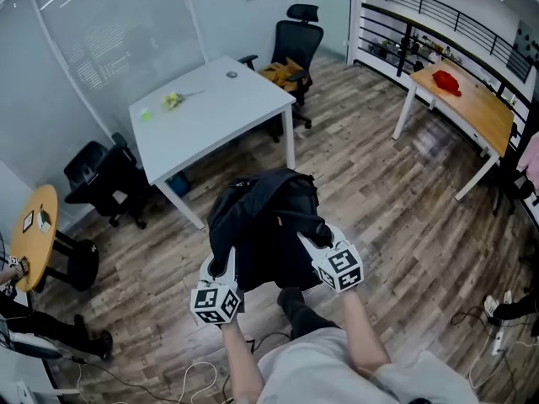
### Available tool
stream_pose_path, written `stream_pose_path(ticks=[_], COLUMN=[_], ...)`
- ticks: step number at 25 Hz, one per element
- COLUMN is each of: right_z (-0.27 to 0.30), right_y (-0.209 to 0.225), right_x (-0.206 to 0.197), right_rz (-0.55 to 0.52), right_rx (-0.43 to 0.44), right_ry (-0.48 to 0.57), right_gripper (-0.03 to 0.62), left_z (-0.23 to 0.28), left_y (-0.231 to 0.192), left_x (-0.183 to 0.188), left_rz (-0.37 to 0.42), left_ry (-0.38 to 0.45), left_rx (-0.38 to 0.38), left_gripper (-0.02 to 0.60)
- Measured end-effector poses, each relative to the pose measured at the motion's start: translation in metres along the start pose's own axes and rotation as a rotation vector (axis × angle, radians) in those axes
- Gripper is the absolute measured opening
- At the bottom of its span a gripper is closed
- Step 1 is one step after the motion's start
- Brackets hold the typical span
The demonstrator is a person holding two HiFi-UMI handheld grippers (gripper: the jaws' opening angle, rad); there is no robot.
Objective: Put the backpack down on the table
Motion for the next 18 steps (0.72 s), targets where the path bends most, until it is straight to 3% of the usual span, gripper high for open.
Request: stream_pose_path(ticks=[18], right_z=[0.196], right_y=[0.097], right_x=[0.043], right_rz=[-0.003], right_rx=[-0.035], right_ry=[0.002], right_gripper=[0.124], left_z=[0.195], left_y=[-0.11], left_x=[0.046], left_rz=[0.0], left_ry=[-0.018], left_rx=[-0.066], left_gripper=[0.078])
Point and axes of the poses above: the fingertips, and each gripper's own axes: z forward along the fingers, y to its right, x out of its top, the point moved 8 cm from there along -z, backward along the fingers, and after that the axes turned 4 degrees about y, right-handed, at the moved point
